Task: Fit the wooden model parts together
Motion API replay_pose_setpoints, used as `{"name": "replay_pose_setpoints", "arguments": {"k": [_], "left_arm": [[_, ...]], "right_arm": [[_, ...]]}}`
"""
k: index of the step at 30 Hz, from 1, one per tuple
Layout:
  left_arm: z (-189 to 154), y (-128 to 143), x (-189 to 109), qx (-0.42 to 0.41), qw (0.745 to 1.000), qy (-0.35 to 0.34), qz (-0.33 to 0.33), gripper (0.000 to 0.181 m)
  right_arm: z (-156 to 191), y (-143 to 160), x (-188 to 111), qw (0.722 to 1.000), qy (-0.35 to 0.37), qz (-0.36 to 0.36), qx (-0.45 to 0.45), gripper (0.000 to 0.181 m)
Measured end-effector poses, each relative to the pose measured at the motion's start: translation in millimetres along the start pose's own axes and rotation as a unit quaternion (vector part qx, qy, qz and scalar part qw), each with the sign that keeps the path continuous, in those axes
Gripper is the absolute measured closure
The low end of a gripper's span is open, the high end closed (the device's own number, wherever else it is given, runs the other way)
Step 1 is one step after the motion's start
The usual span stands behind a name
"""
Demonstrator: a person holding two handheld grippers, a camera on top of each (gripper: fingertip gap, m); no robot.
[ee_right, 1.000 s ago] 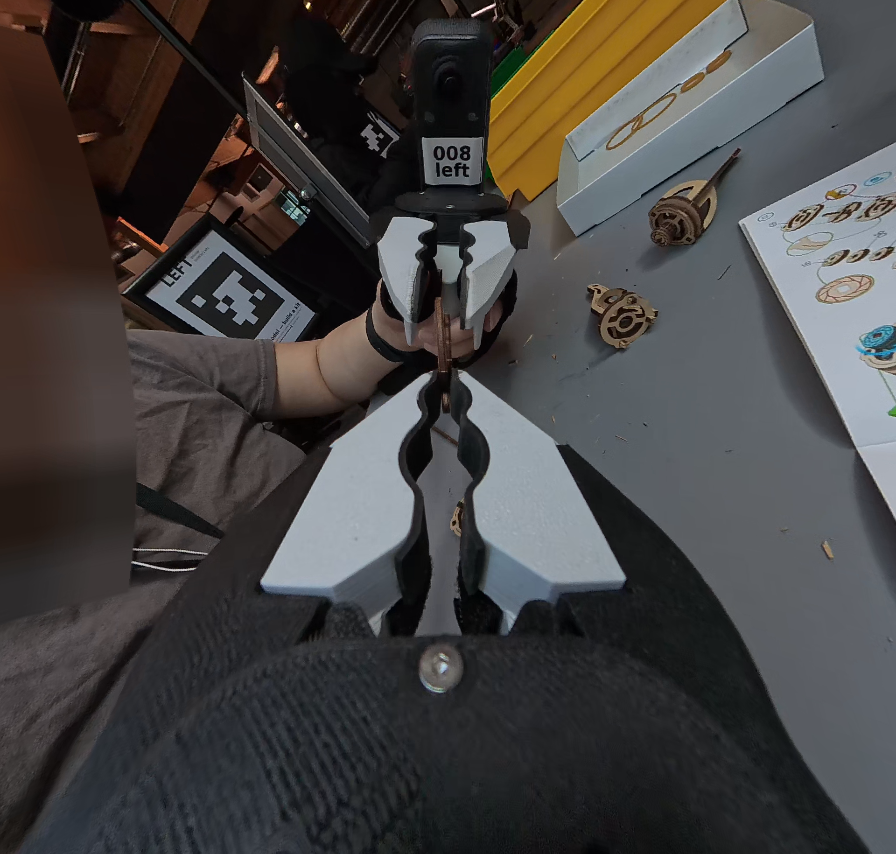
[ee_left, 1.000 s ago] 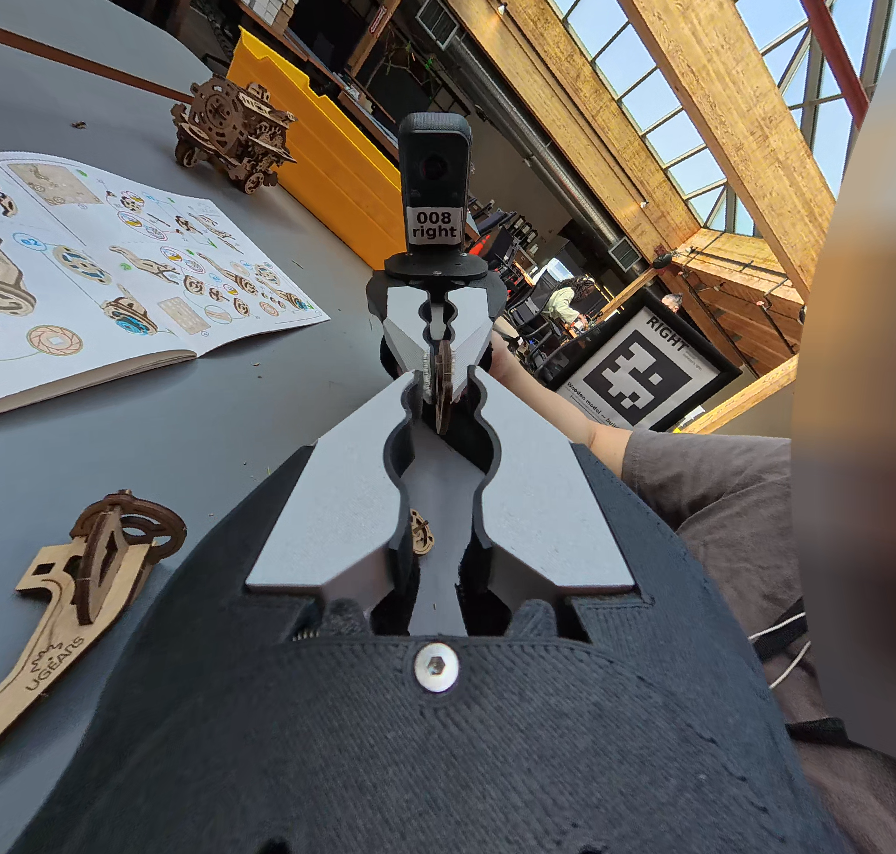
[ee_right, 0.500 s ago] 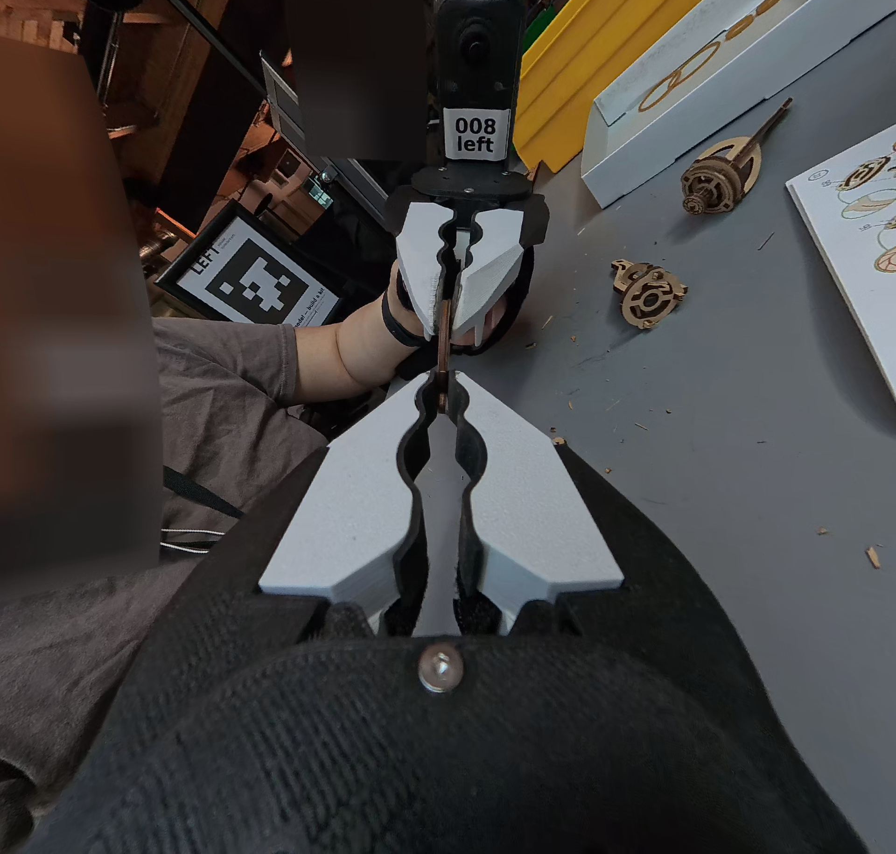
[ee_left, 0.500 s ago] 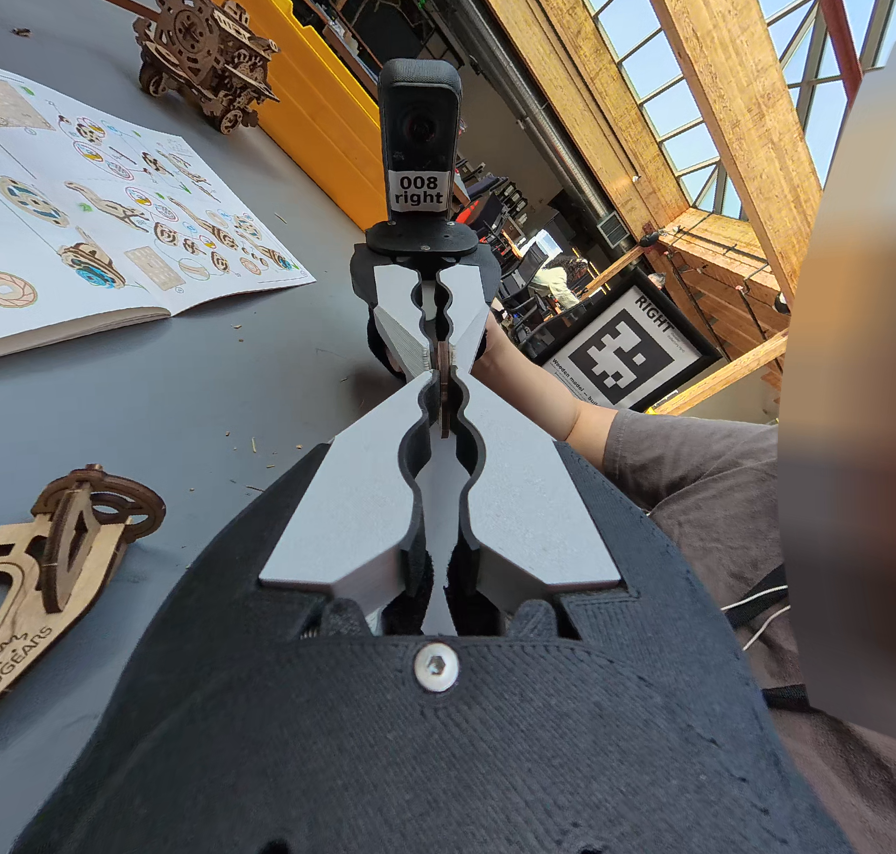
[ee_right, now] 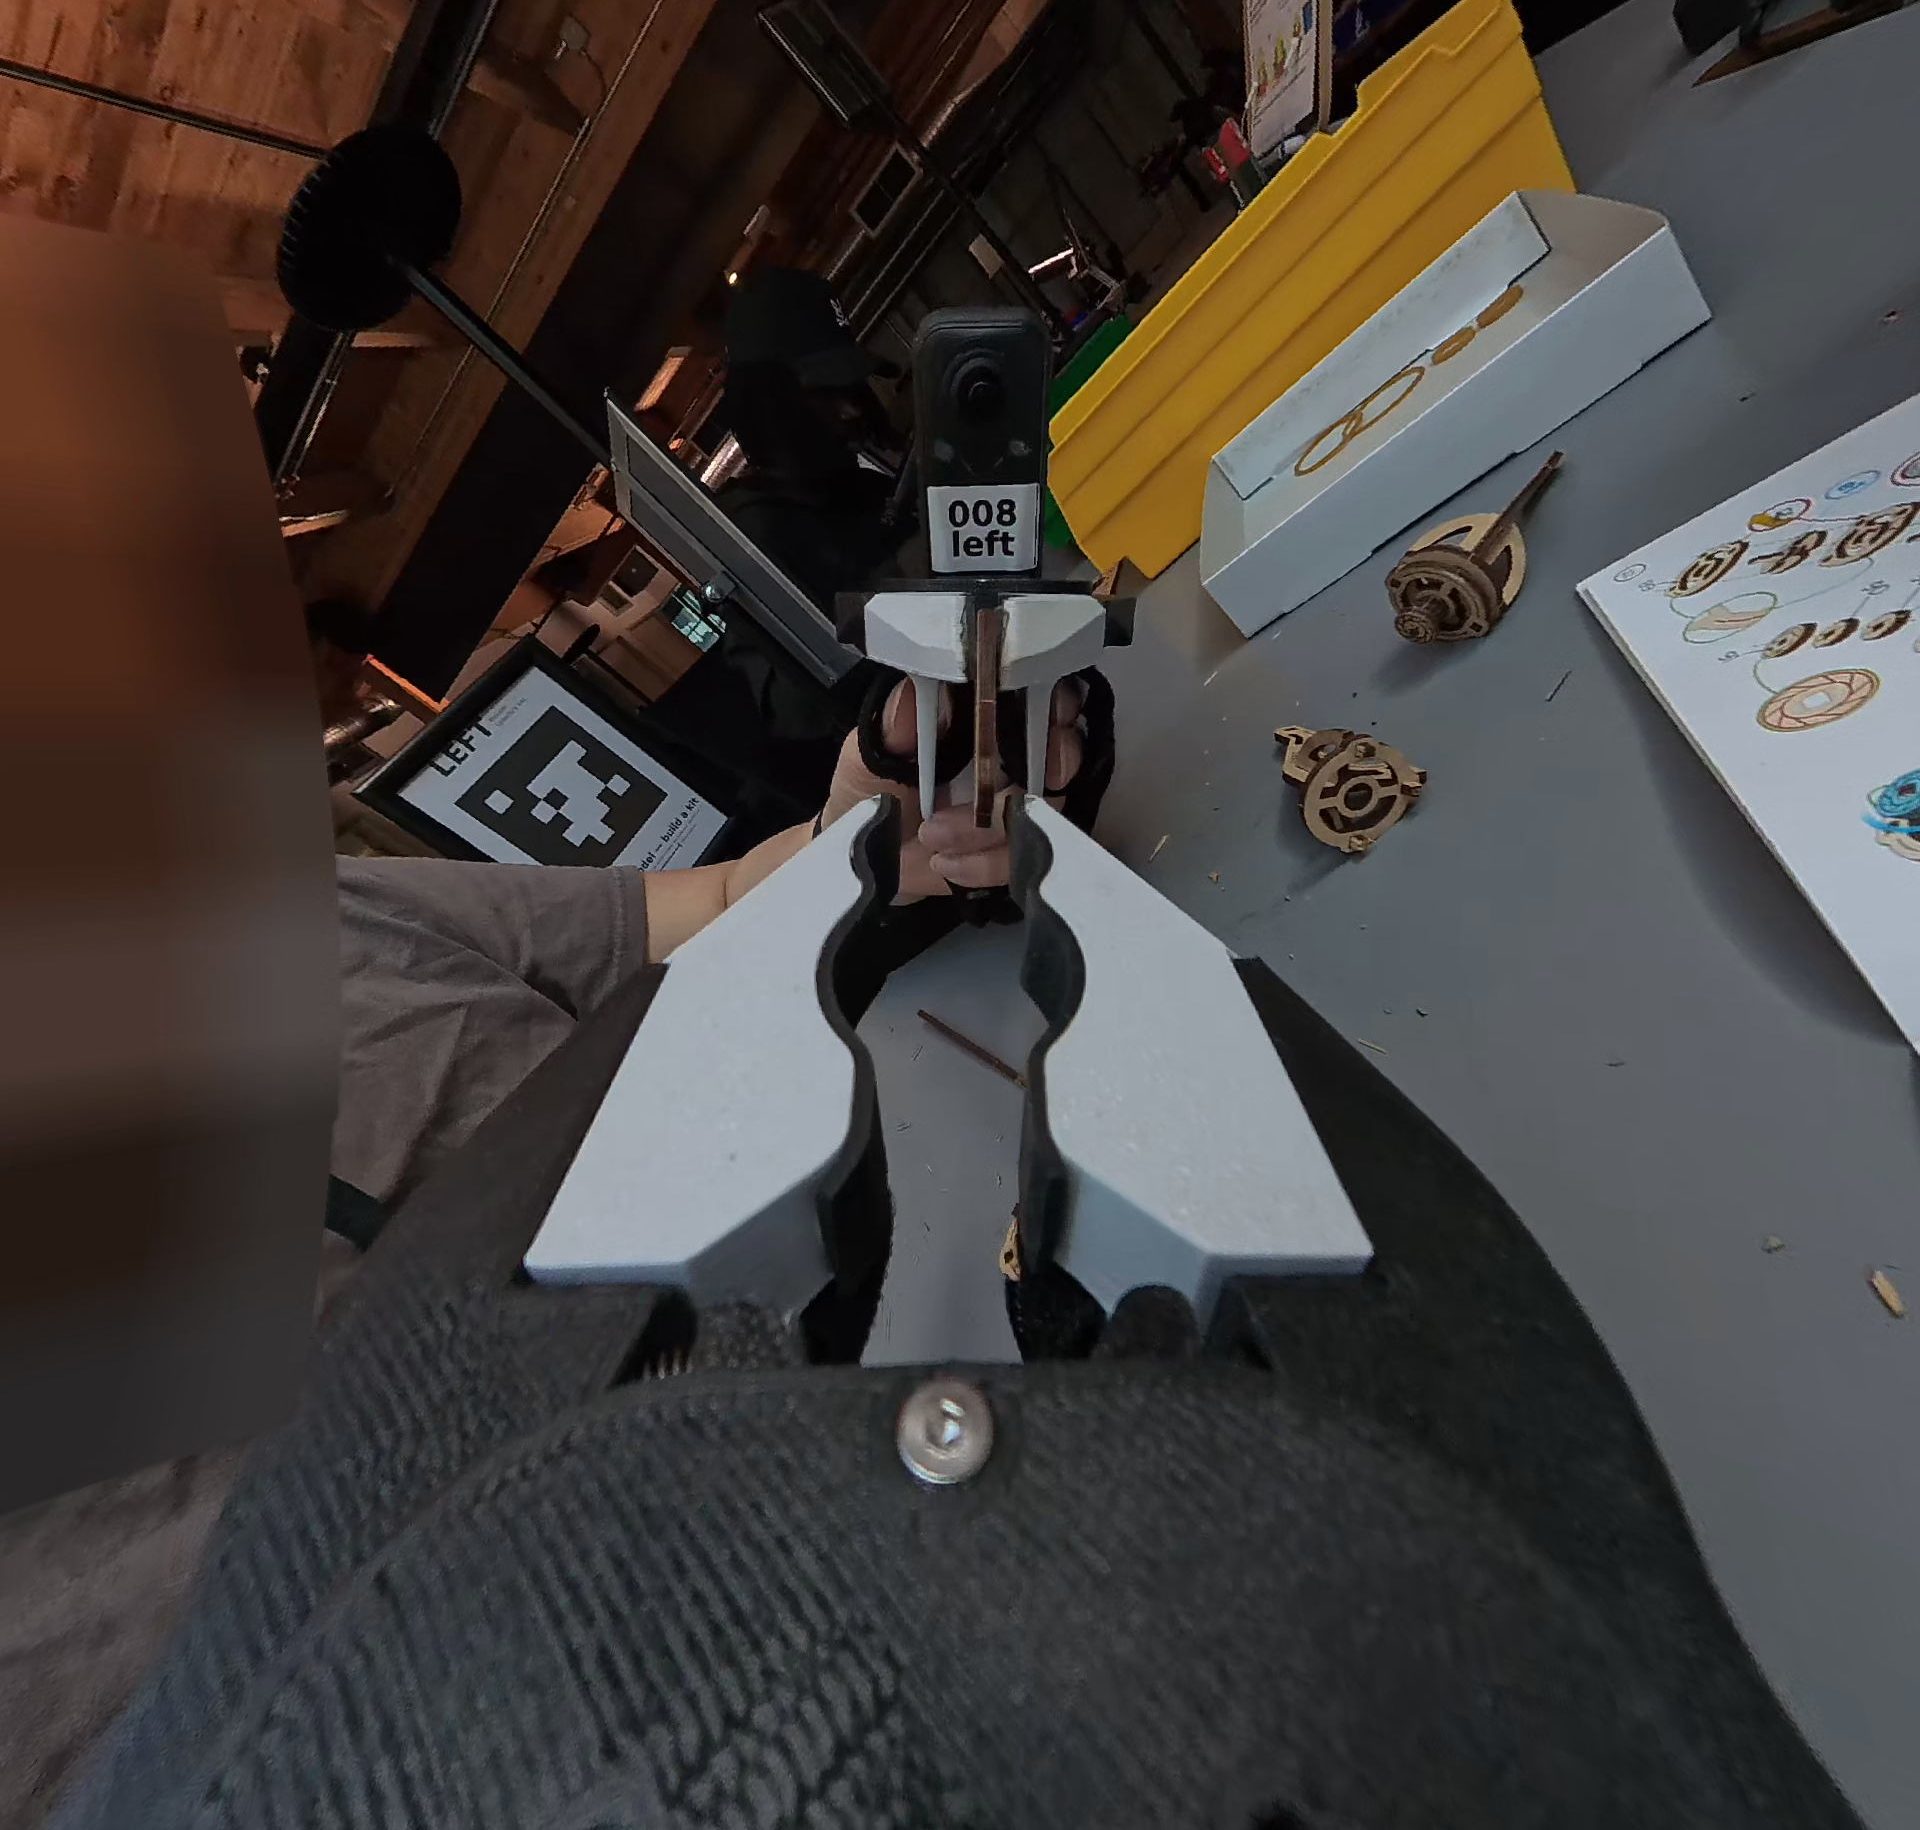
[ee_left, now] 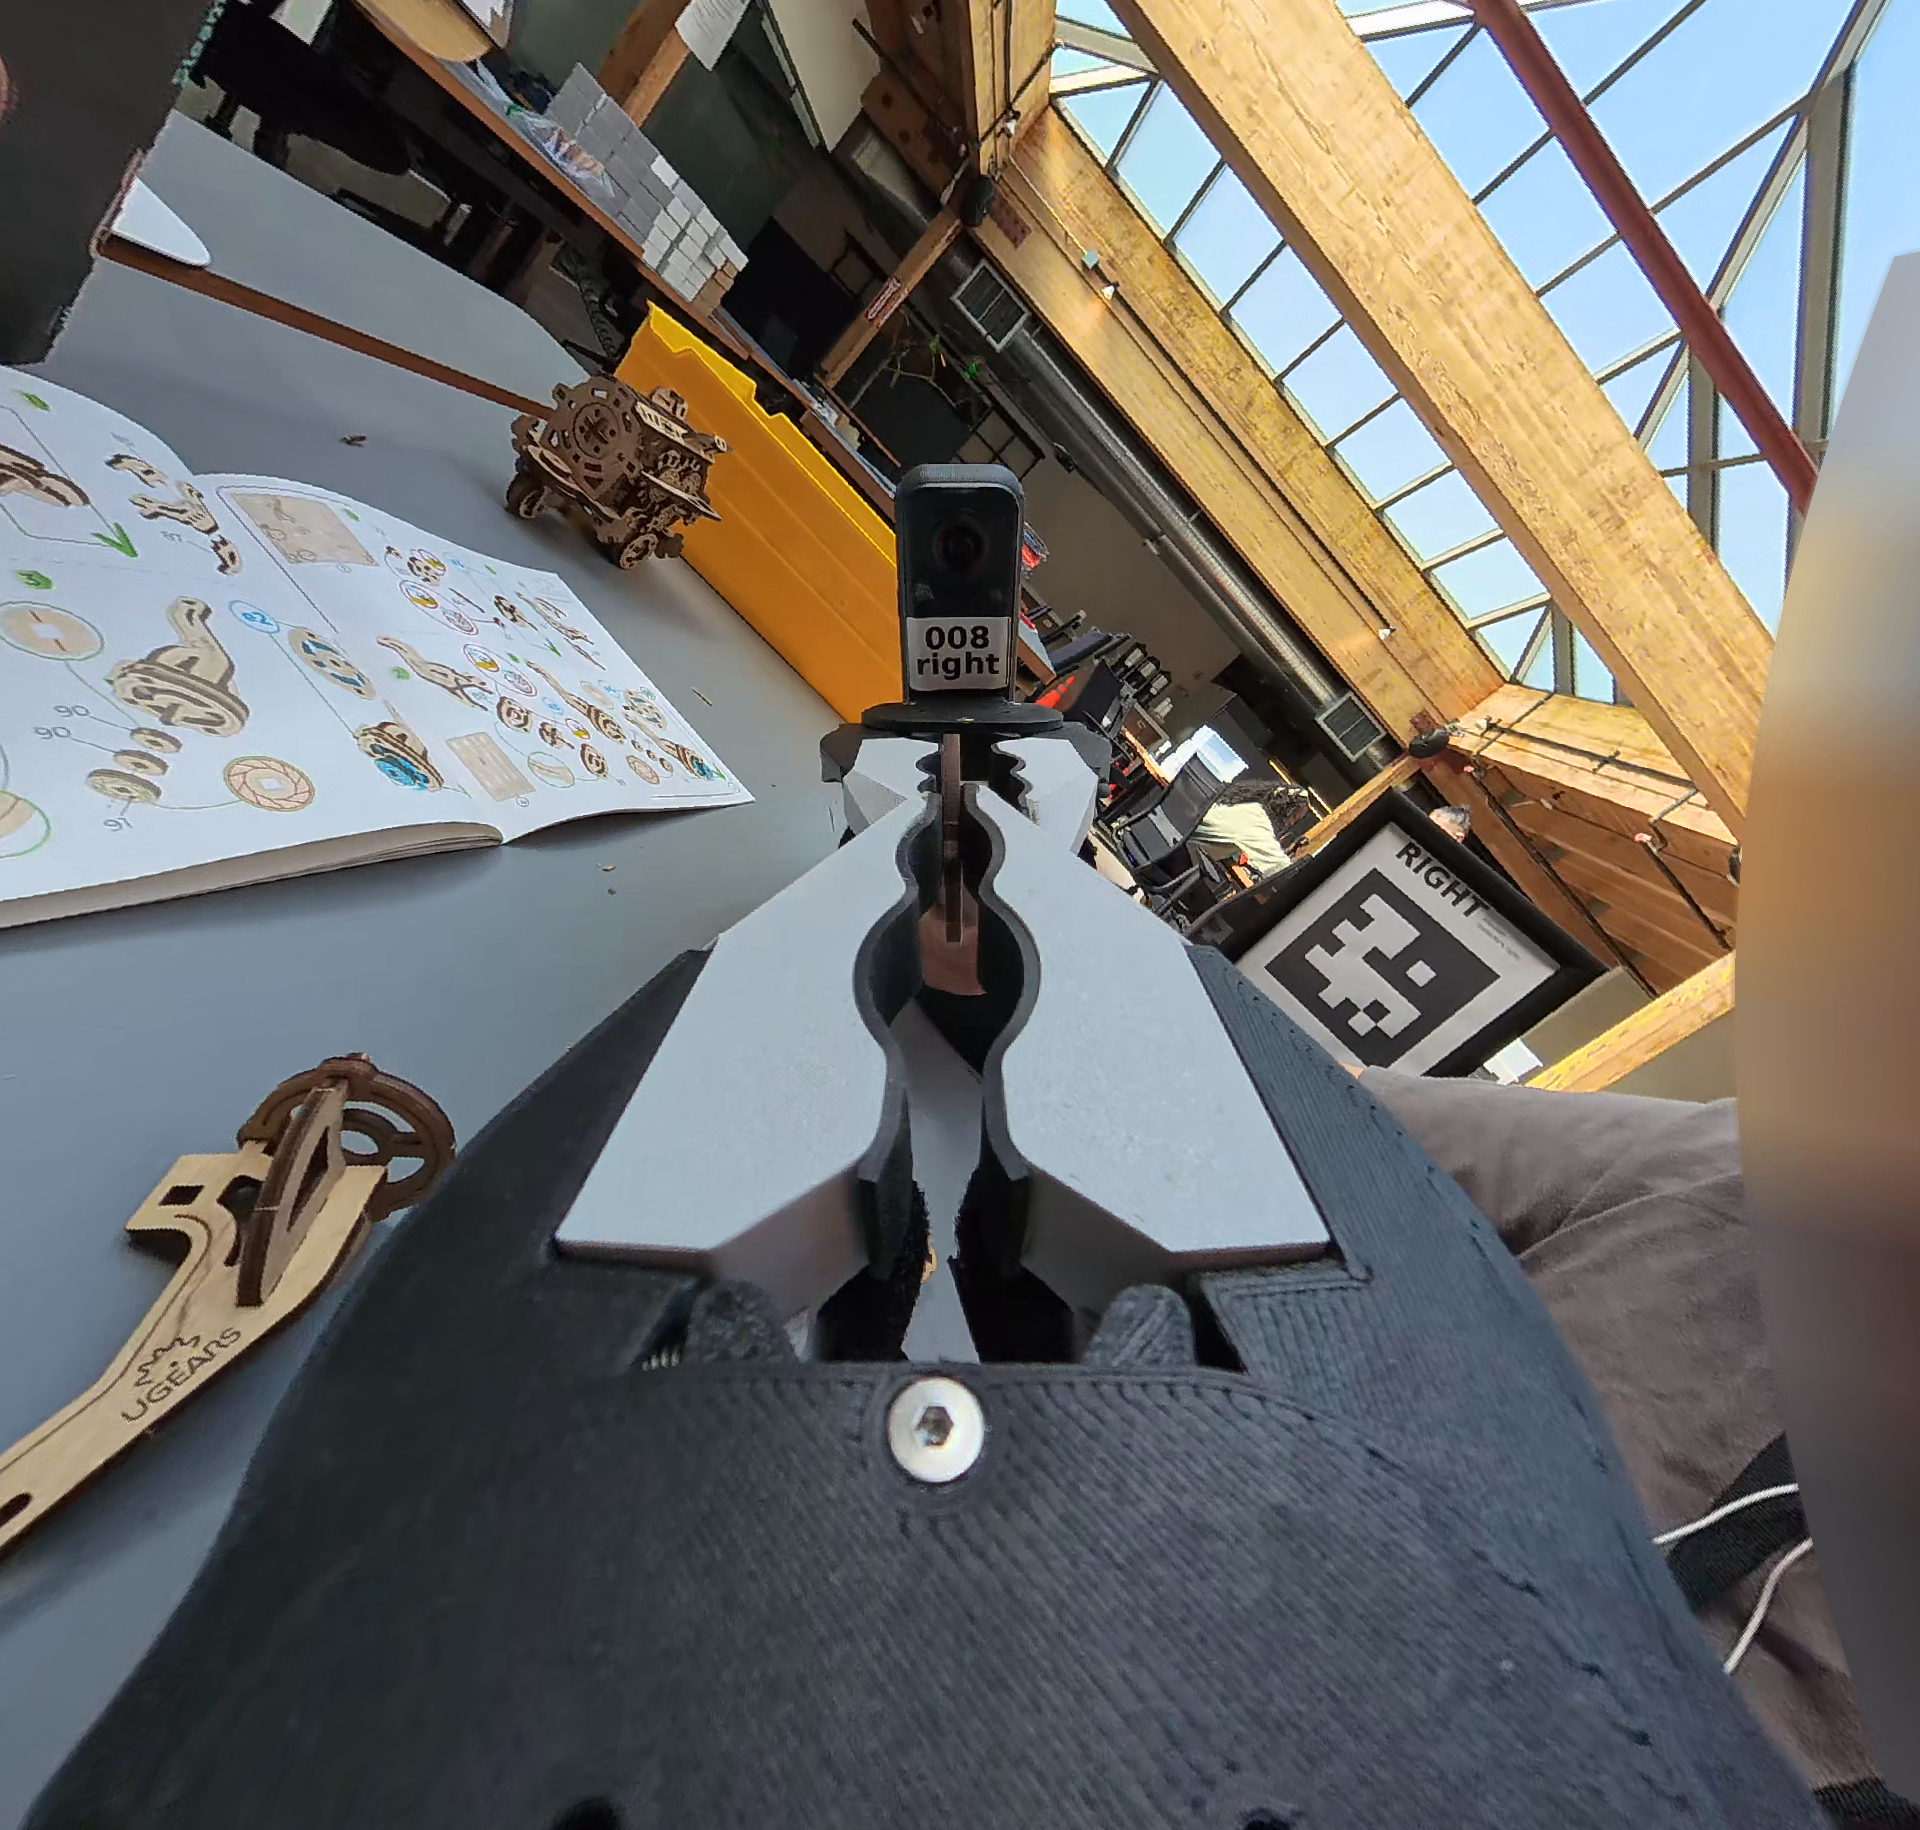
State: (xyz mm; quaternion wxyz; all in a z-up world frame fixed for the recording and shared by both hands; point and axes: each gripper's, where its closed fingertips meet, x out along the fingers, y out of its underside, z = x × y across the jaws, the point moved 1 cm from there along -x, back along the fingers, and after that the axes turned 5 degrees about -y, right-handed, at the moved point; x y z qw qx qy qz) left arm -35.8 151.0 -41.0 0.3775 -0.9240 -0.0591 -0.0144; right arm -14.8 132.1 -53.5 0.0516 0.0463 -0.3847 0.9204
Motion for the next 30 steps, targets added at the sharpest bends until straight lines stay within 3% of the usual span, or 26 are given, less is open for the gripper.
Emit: {"name": "replay_pose_setpoints", "arguments": {"k": [3,4,8,14,21,30], "left_arm": [[-2,3,4,0.005,1.000,0.001,0.004,0.181],[-4,4,4,0.006,1.000,0.005,0.006,0.181],[-8,8,5,-0.003,0.999,0.023,0.021,0.181],[-10,16,8,0.000,0.998,0.032,0.050,0.173],[-1,34,11,0.037,0.993,-0.004,0.110,0.179],[2,36,13,0.049,0.992,-0.022,0.112,0.180]], "right_arm": [[-5,2,0,1.000,0.018,0.007,-0.001,0.166],[-3,1,-1,1.000,0.017,0.009,-0.011,0.180],[2,-7,-9,0.999,0.017,-0.003,-0.032,0.181],[1,1,-14,0.999,0.015,0.036,-0.024,0.181],[-3,10,-12,0.997,0.023,0.064,-0.020,0.181],[-6,12,-14,0.997,0.028,0.070,-0.017,0.180]]}}
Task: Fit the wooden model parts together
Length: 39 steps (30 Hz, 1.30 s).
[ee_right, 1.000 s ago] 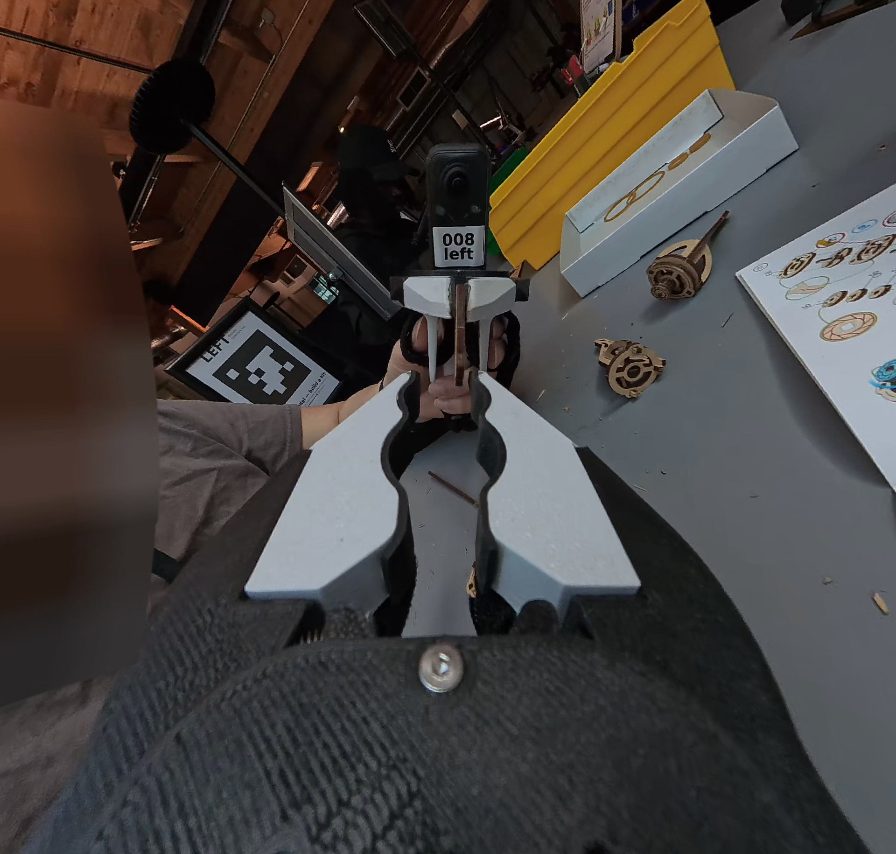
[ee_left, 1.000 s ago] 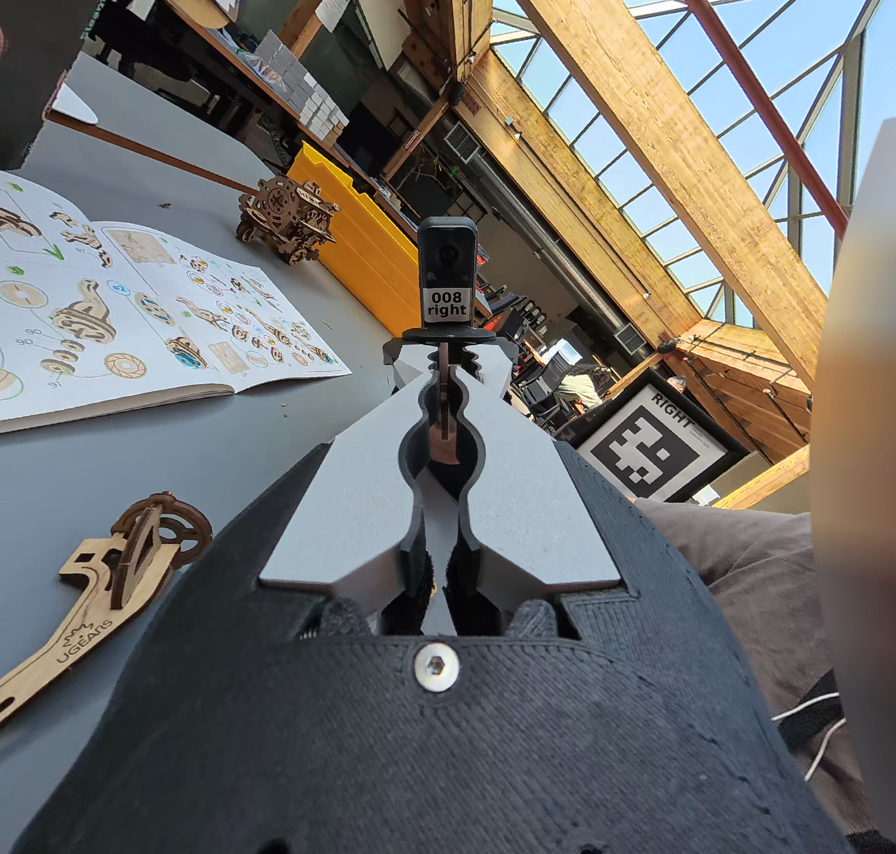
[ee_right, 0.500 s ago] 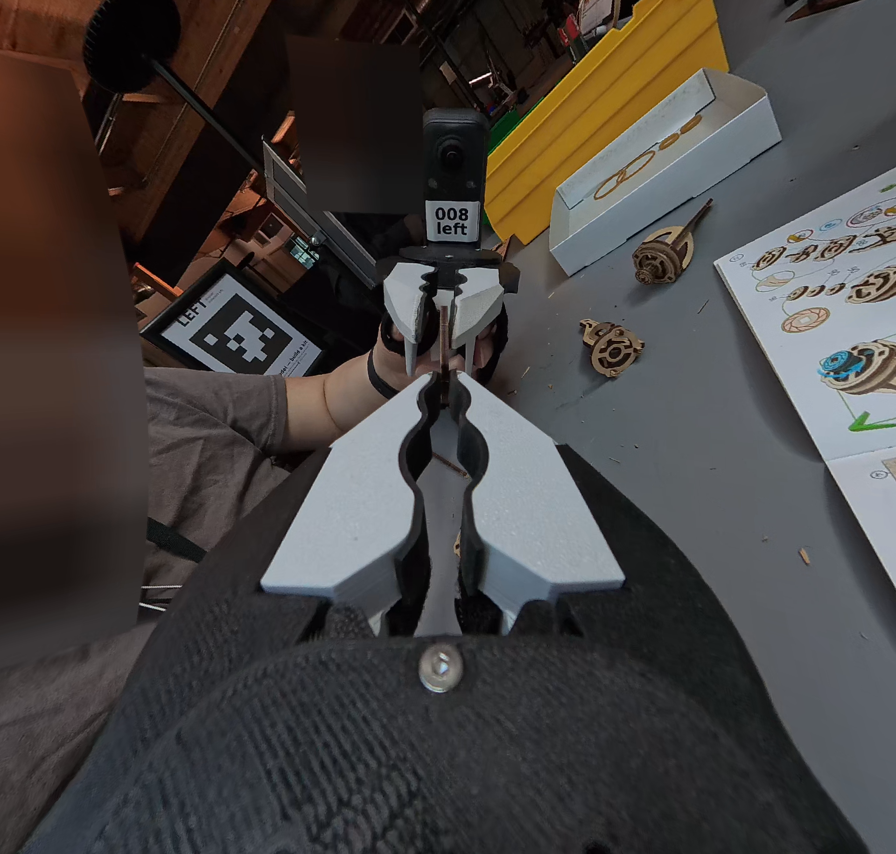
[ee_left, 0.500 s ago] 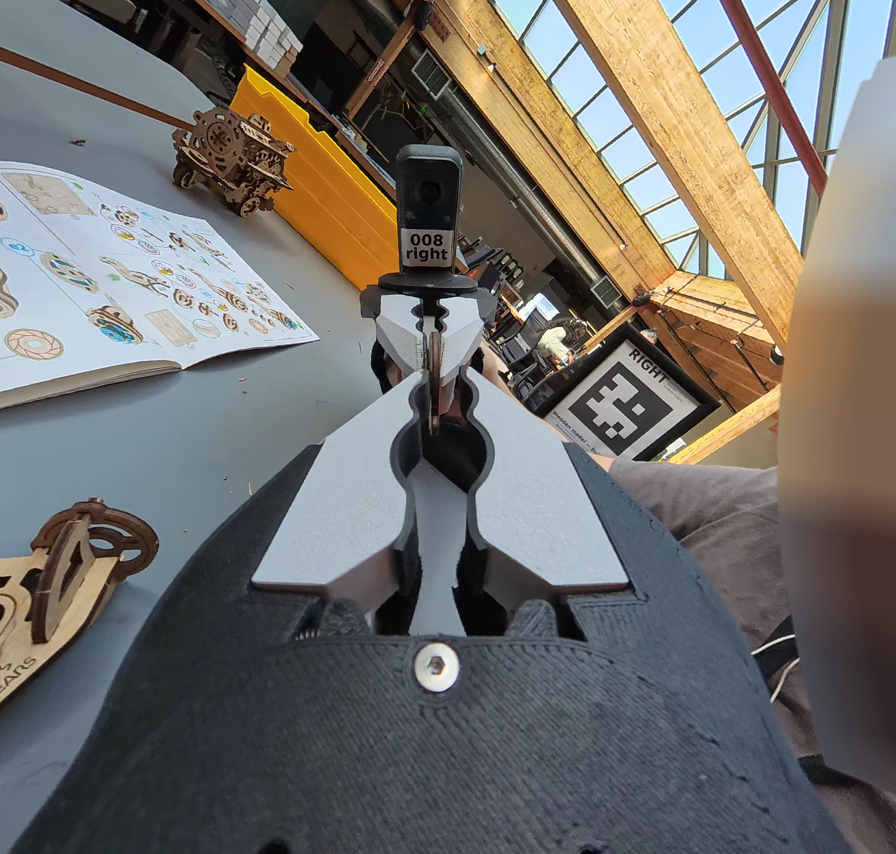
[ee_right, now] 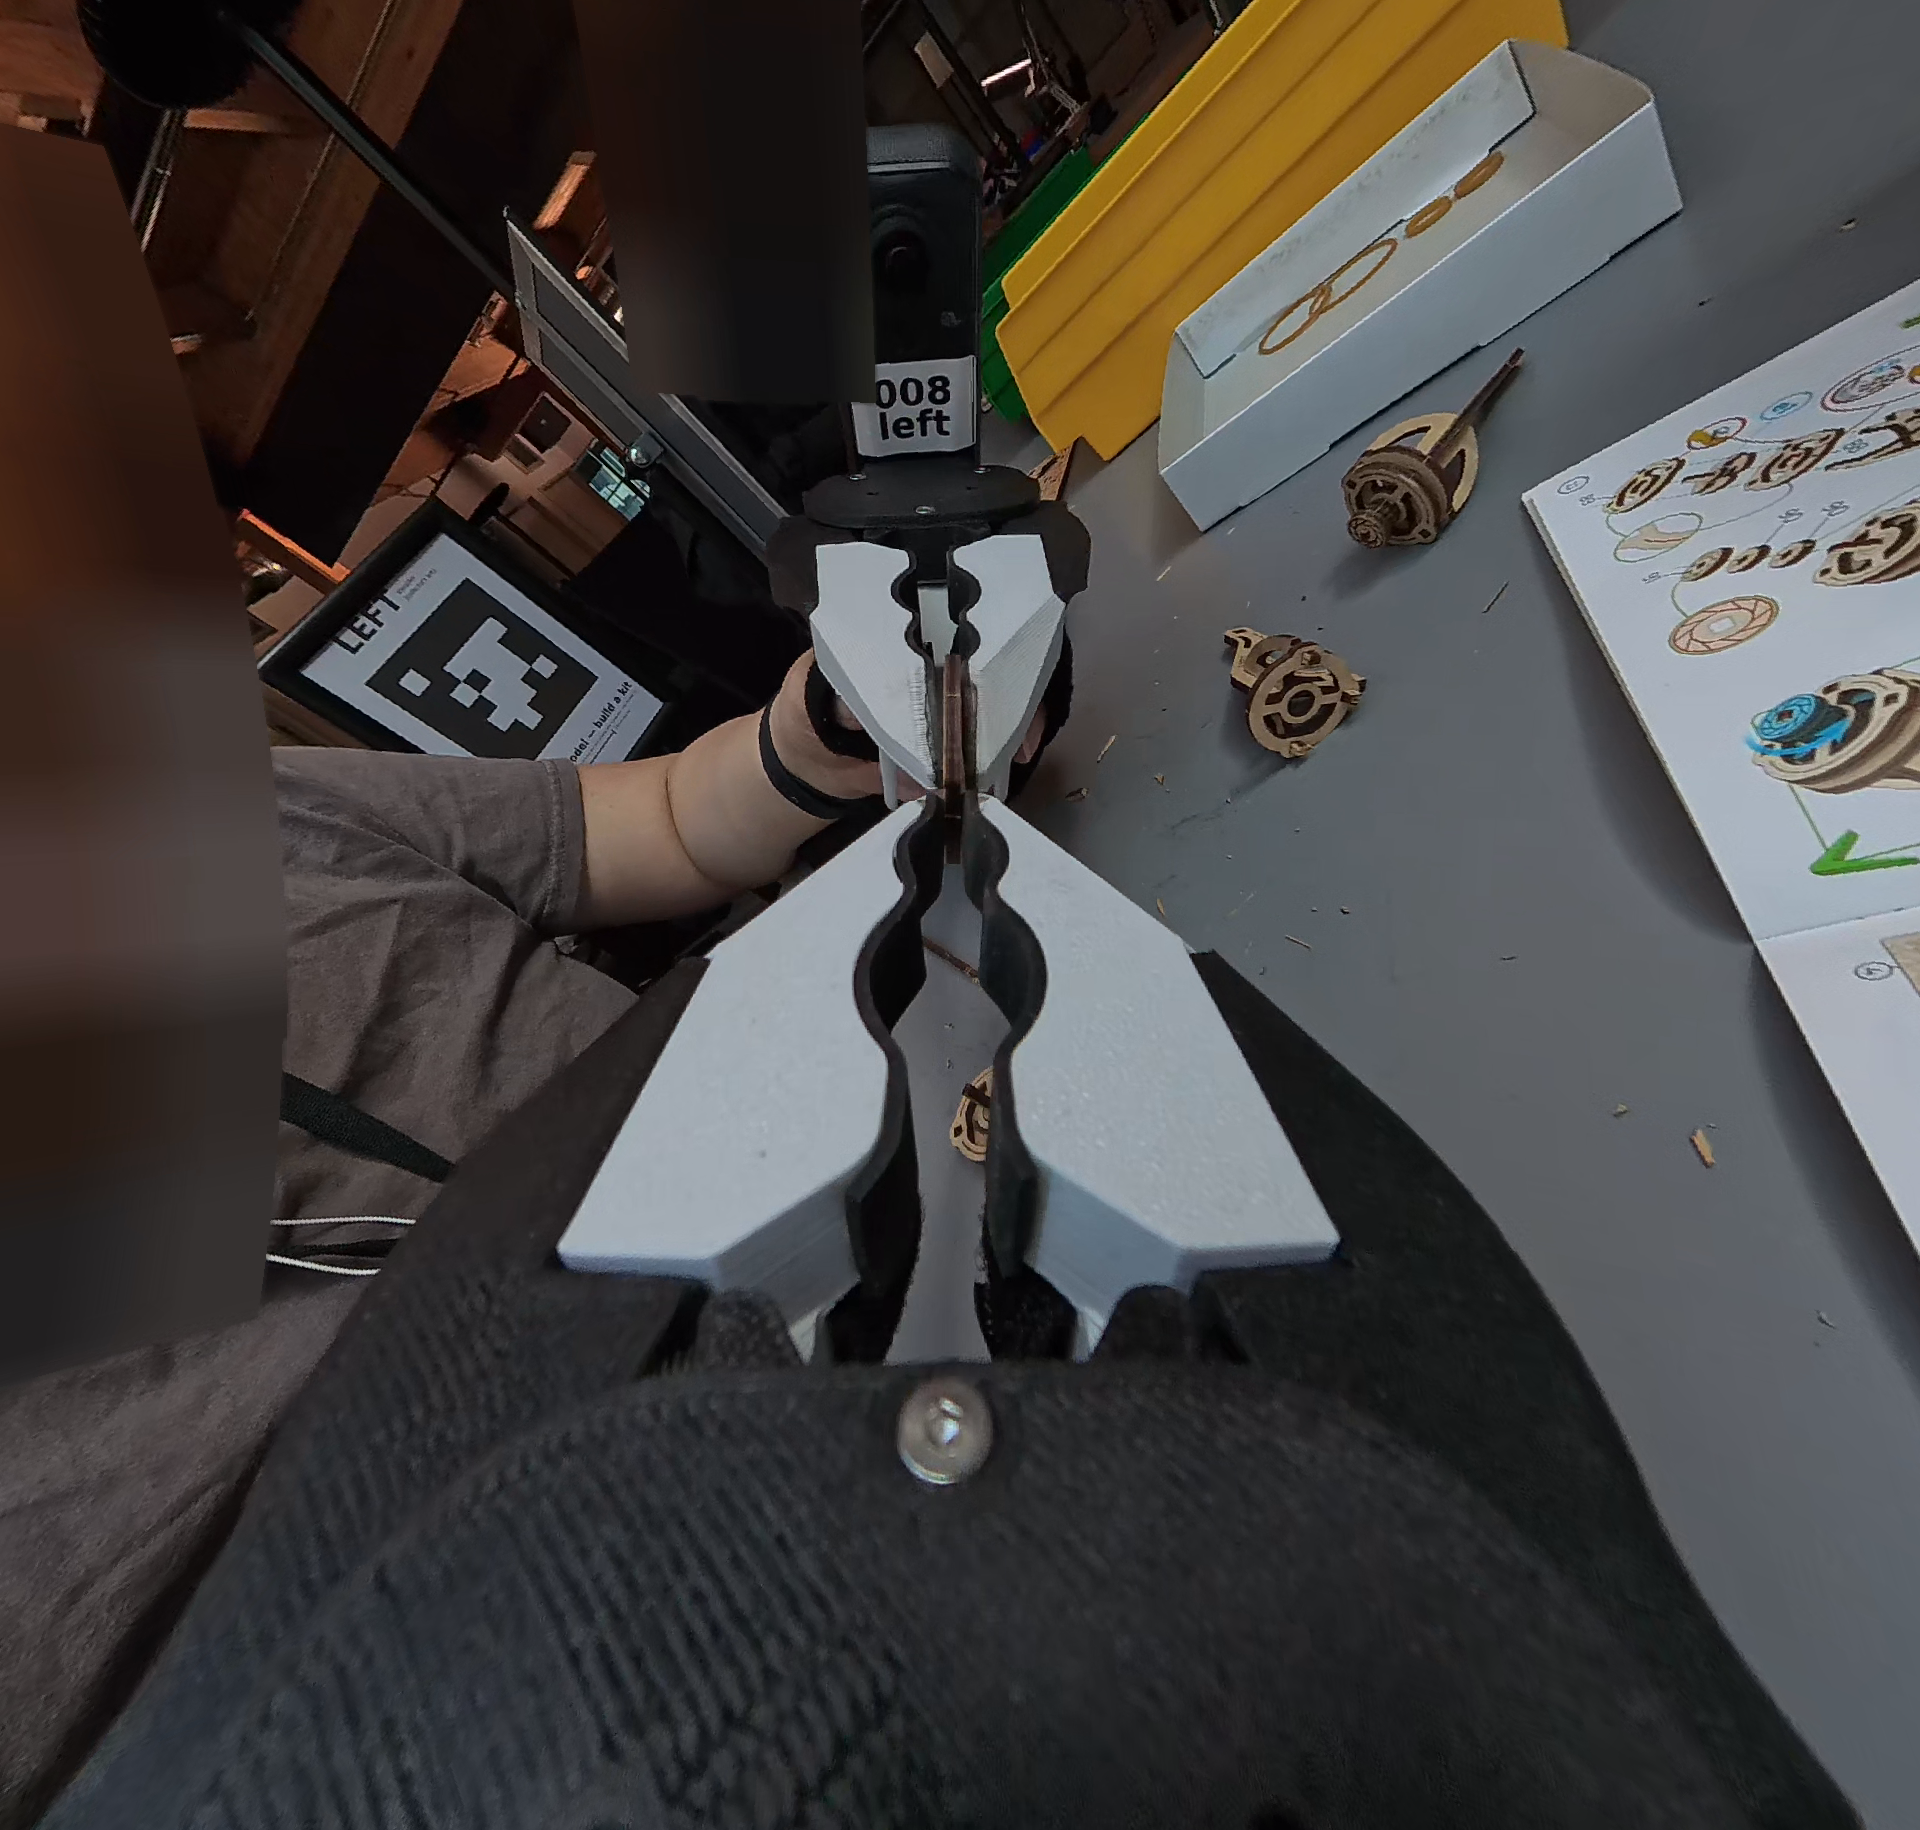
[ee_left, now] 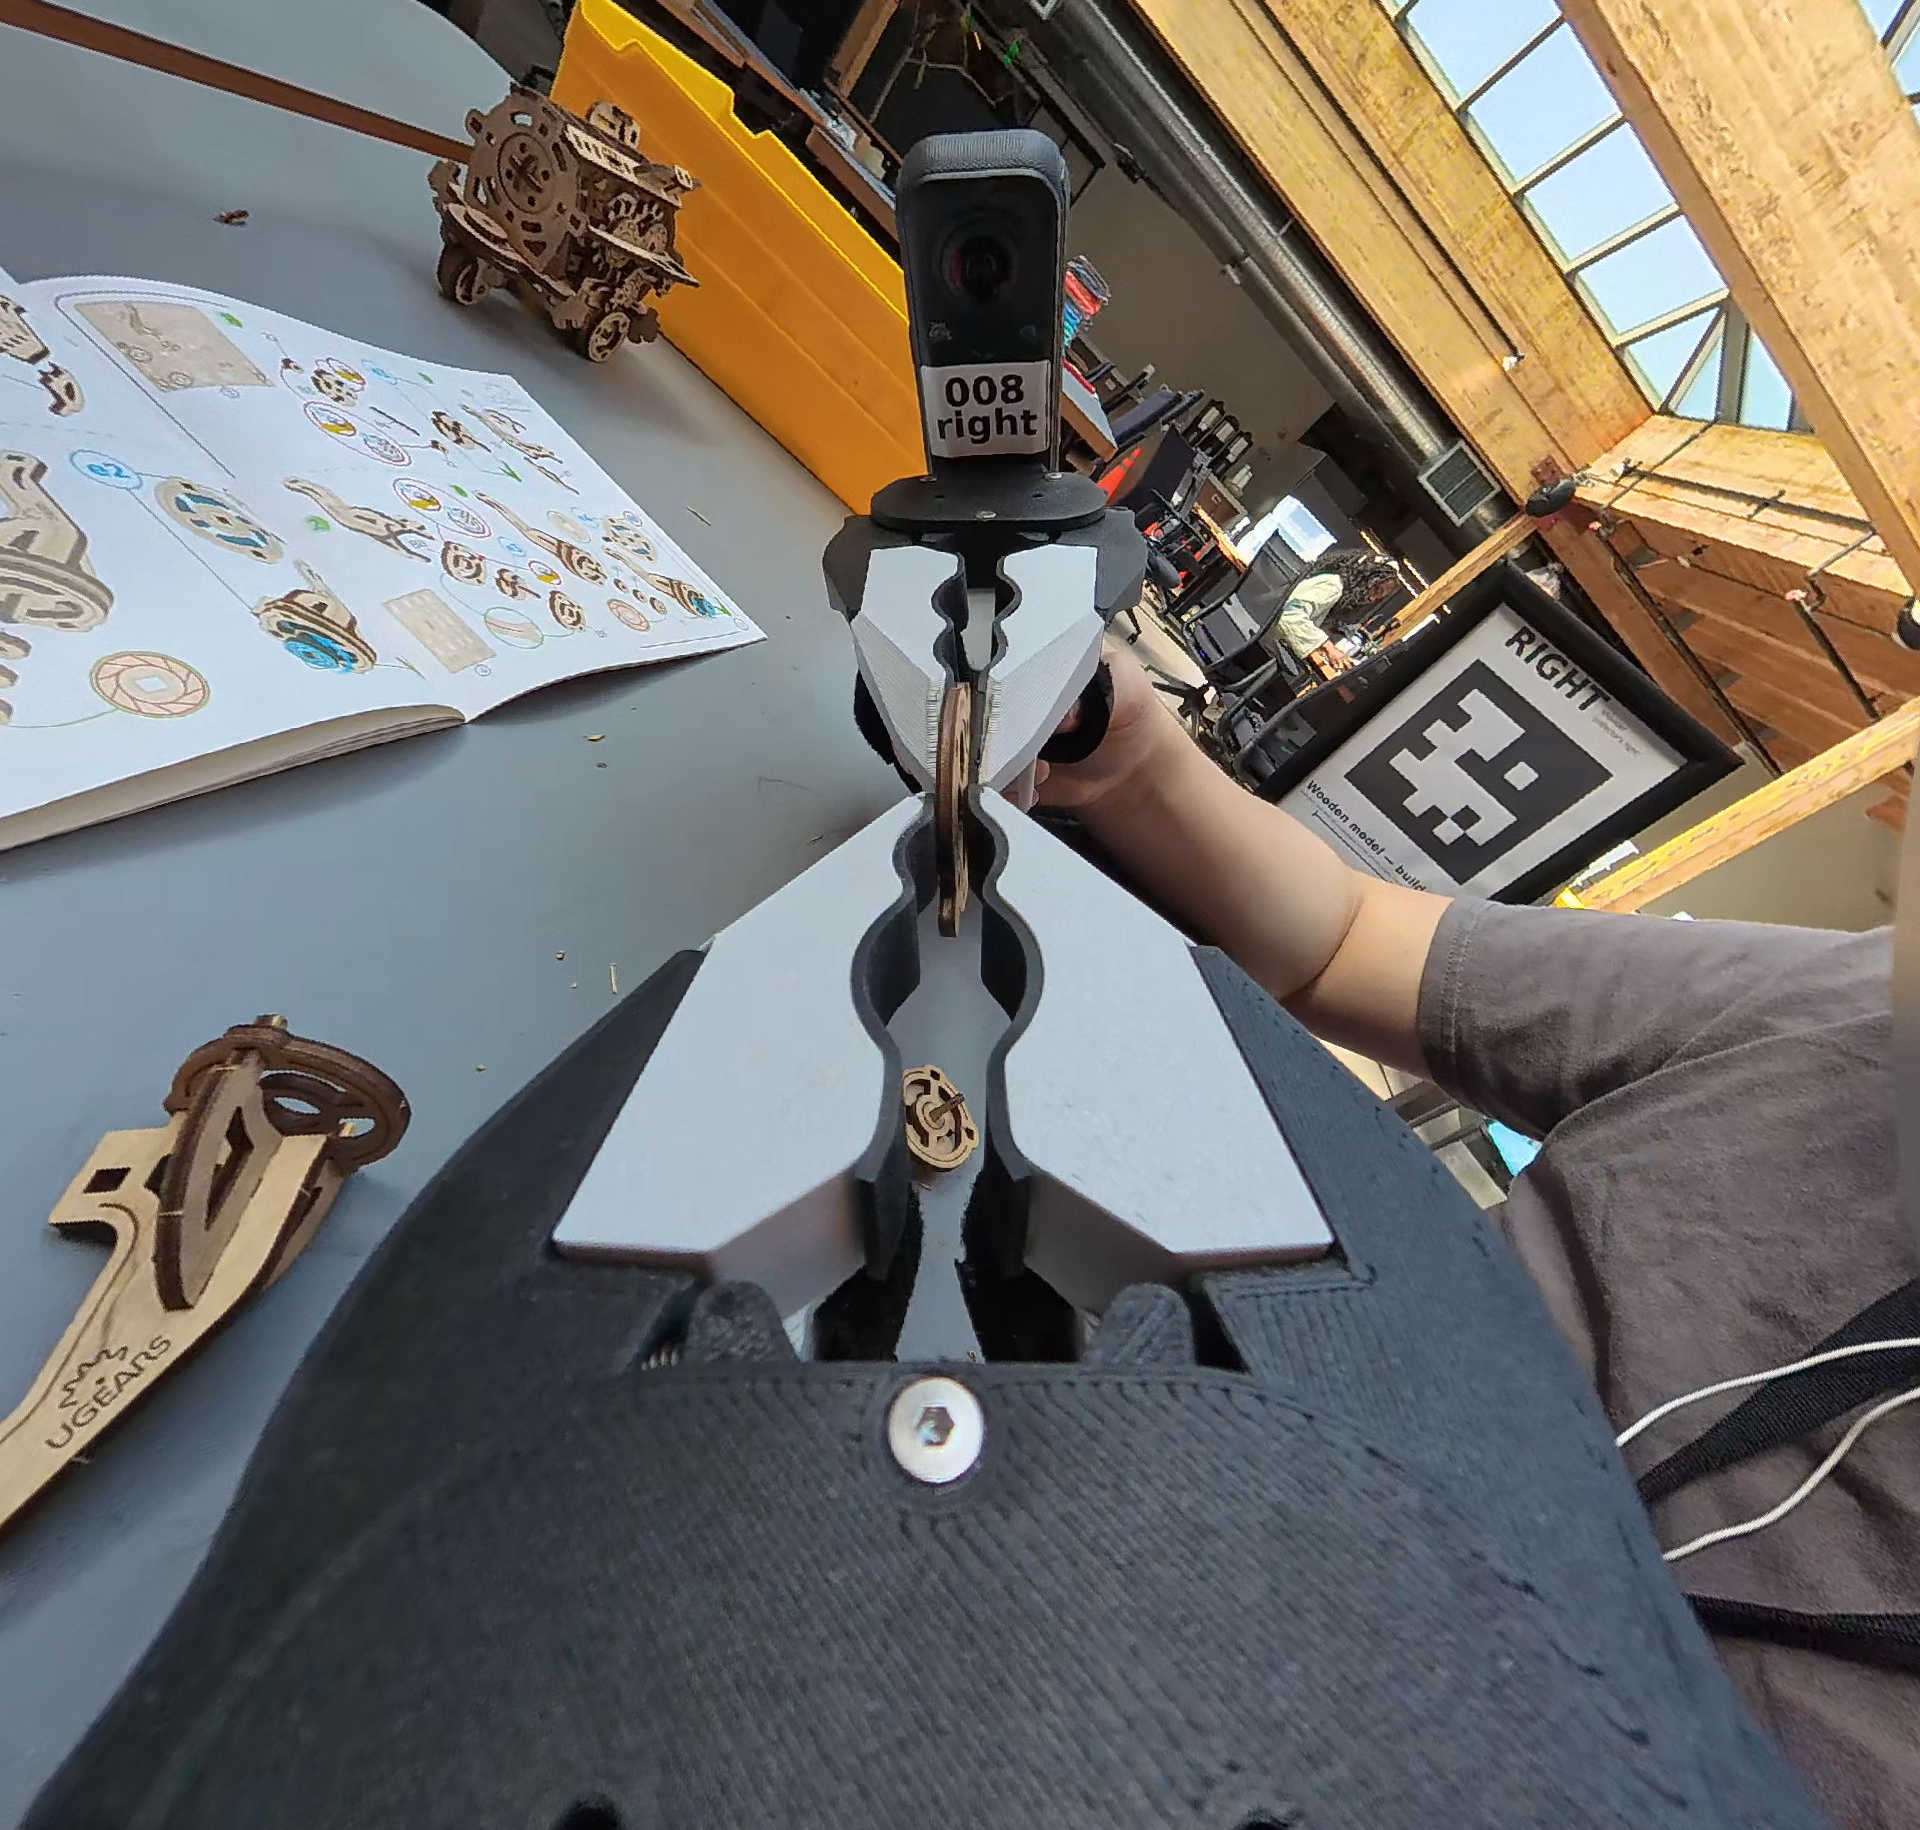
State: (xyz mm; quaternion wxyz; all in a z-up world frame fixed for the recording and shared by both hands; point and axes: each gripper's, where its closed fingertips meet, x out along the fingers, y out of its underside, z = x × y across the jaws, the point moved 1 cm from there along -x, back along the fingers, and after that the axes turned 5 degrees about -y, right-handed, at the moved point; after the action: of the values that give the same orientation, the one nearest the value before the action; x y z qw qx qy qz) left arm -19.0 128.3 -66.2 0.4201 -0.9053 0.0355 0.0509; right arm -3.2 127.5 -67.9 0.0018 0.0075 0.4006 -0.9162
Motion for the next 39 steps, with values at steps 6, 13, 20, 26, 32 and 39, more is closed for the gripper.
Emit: {"name": "replay_pose_setpoints", "arguments": {"k": [6,13,20,26,32,39], "left_arm": [[1,-2,-2,-0.032,0.999,0.016,-0.005,0.181],[1,4,-2,-0.019,1.000,0.008,0.021,0.181],[2,9,1,-0.035,0.998,0.018,0.042,0.181],[-2,3,-4,-0.039,0.999,0.025,0.024,0.181],[1,2,-4,-0.016,1.000,0.006,0.019,0.181],[-1,2,-4,-0.010,1.000,0.012,0.022,0.181]], "right_arm": [[-1,1,-1,1.000,-0.001,0.001,0.005,0.180],[-1,5,0,1.000,-0.012,0.017,0.013,0.181],[-3,10,-2,1.000,-0.014,0.018,-0.002,0.181],[2,1,3,1.000,-0.020,-0.012,-0.013,0.178],[3,-4,6,0.999,-0.011,-0.035,-0.009,0.168],[4,-3,6,0.999,-0.005,-0.024,-0.025,0.173]]}}
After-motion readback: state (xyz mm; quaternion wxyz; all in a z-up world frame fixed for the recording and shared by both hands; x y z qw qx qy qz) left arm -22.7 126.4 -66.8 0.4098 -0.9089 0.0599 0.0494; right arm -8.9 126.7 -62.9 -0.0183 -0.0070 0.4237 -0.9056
